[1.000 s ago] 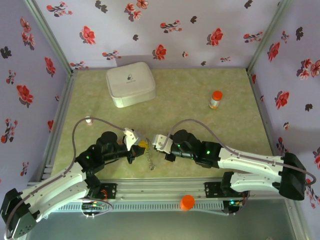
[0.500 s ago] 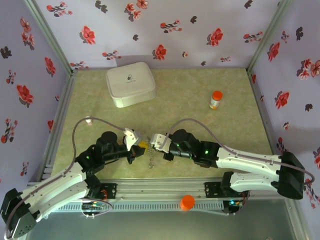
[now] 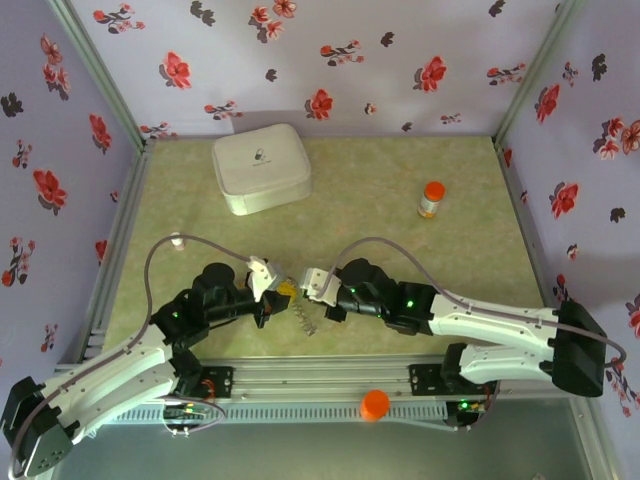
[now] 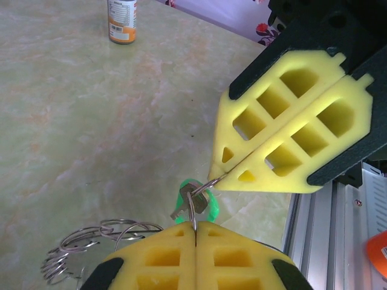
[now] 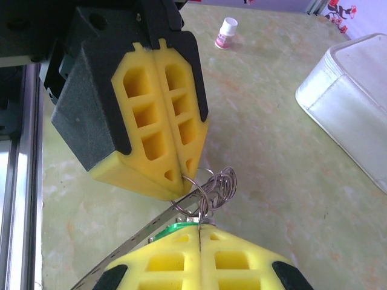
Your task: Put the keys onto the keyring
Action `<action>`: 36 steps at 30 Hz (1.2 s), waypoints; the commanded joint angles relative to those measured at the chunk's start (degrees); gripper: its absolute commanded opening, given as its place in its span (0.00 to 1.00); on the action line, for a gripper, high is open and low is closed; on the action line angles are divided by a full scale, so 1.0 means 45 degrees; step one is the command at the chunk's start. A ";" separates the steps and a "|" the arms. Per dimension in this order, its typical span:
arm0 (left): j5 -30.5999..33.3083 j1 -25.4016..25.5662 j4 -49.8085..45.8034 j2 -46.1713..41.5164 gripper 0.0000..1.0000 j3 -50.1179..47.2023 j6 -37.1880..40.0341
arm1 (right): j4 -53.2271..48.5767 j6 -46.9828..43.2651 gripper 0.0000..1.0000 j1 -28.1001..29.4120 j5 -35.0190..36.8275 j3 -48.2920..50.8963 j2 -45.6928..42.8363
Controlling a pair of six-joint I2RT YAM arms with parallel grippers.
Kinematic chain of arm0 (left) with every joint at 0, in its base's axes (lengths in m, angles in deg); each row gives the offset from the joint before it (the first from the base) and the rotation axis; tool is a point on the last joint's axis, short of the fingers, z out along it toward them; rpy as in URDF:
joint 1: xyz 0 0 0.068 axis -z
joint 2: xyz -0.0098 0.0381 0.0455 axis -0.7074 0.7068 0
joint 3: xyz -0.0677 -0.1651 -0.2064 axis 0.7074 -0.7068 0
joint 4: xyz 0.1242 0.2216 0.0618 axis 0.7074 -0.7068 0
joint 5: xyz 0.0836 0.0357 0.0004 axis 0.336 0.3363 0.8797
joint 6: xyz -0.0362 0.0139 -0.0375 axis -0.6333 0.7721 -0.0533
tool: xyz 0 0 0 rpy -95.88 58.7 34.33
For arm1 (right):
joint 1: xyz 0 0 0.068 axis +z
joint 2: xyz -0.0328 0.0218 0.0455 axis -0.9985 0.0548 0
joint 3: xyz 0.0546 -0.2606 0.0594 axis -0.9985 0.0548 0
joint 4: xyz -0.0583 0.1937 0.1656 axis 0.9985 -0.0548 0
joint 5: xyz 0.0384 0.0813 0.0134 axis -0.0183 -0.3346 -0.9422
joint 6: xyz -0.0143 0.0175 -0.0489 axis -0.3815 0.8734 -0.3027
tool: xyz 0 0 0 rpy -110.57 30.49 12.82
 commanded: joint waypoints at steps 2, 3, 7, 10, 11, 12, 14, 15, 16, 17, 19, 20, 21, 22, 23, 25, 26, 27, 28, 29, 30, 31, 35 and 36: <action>-0.0847 0.0106 0.0634 -0.0082 0.00 0.0373 0.0136 | 0.0213 -0.0372 0.00 0.0185 0.0400 -0.0336 0.0148; -0.0847 0.0094 0.0634 -0.0082 0.00 0.0375 0.0147 | 0.0297 -0.0362 0.00 0.0184 0.0402 -0.0296 0.0126; -0.0833 0.0084 0.0621 -0.0065 0.00 0.0375 0.0172 | 0.0582 -0.0233 0.00 0.0187 0.0369 -0.0150 -0.0065; -0.0752 0.0094 0.0576 -0.0055 0.00 0.0375 0.0217 | 0.0731 -0.0120 0.00 0.0184 0.0378 -0.0034 -0.0229; -0.0680 0.0090 0.0542 -0.0053 0.00 0.0385 0.0254 | 0.0768 -0.0057 0.00 0.0192 0.0395 0.0049 -0.0316; -0.0555 0.0094 0.0482 -0.0063 0.00 0.0375 0.0312 | 0.0810 0.0054 0.00 0.0201 0.0422 0.0139 -0.0426; -0.0274 0.0099 0.0364 -0.0099 0.00 0.0375 0.0576 | 0.0789 0.0339 0.00 0.0159 0.0370 0.0300 -0.0636; -0.0079 0.0111 0.0322 -0.0120 0.00 0.0348 0.0747 | 0.0711 0.0522 0.00 0.0114 0.0266 0.0383 -0.0732; 0.0034 0.0112 0.0386 -0.0166 0.00 0.0288 0.1133 | 0.0632 0.0702 0.00 0.0068 0.0148 0.0454 -0.0821; 0.0038 0.0113 0.0526 -0.0261 0.00 0.0181 0.1512 | 0.0517 0.0964 0.00 -0.0056 -0.0057 0.0543 -0.0925; 0.0085 0.0113 0.0945 -0.0511 0.00 -0.0074 0.2068 | 0.0349 0.1514 0.00 -0.0344 -0.0613 0.0656 -0.1101; 0.0110 0.0113 0.1141 -0.0660 0.00 -0.0193 0.2325 | 0.0307 0.1758 0.00 -0.0453 -0.0877 0.0697 -0.1174; 0.0158 0.0128 0.1304 -0.0786 0.00 -0.0281 0.2549 | 0.0253 0.1947 0.00 -0.0515 -0.1167 0.0748 -0.1243; 0.0229 0.0133 0.1372 -0.0863 0.00 -0.0325 0.2719 | 0.0227 0.2102 0.00 -0.0553 -0.1404 0.0772 -0.1295; 0.0297 0.0132 0.1387 -0.0952 0.00 -0.0365 0.2878 | 0.0211 0.2253 0.00 -0.0587 -0.1688 0.0778 -0.1328; 0.0376 0.0128 0.1432 -0.0992 0.00 -0.0406 0.3151 | 0.0271 0.2496 0.00 -0.0634 -0.2075 0.0781 -0.1270; 0.0390 0.0130 0.1453 -0.0972 0.00 -0.0425 0.3244 | 0.0312 0.2608 0.00 -0.0688 -0.2248 0.0766 -0.1226; 0.0388 0.0150 0.1471 -0.0963 0.00 -0.0427 0.3360 | 0.0451 0.2743 0.00 -0.0734 -0.2419 0.0780 -0.1191; 0.0422 0.0152 0.1492 -0.0931 0.00 -0.0407 0.3422 | 0.0560 0.2834 0.00 -0.0787 -0.2563 0.0795 -0.1156; 0.0478 0.0167 0.1493 -0.0941 0.00 -0.0406 0.3519 | 0.0660 0.2908 0.00 -0.0811 -0.2750 0.0796 -0.1138; 0.0539 0.0178 0.1488 -0.0956 0.00 -0.0407 0.3612 | 0.0716 0.2955 0.00 -0.0845 -0.2919 0.0784 -0.1124; 0.0606 0.0191 0.1493 -0.0956 0.00 -0.0406 0.3689 | 0.0750 0.2987 0.00 -0.0850 -0.3027 0.0784 -0.1079; 0.0623 0.0261 0.1493 -0.0961 0.00 -0.0426 0.4184 | 0.0811 0.3073 0.00 -0.0943 -0.3141 0.0691 -0.0896; 0.0609 0.0288 0.1503 -0.0960 0.00 -0.0426 0.4349 | 0.0821 0.3116 0.00 -0.0968 -0.3138 0.0628 -0.0809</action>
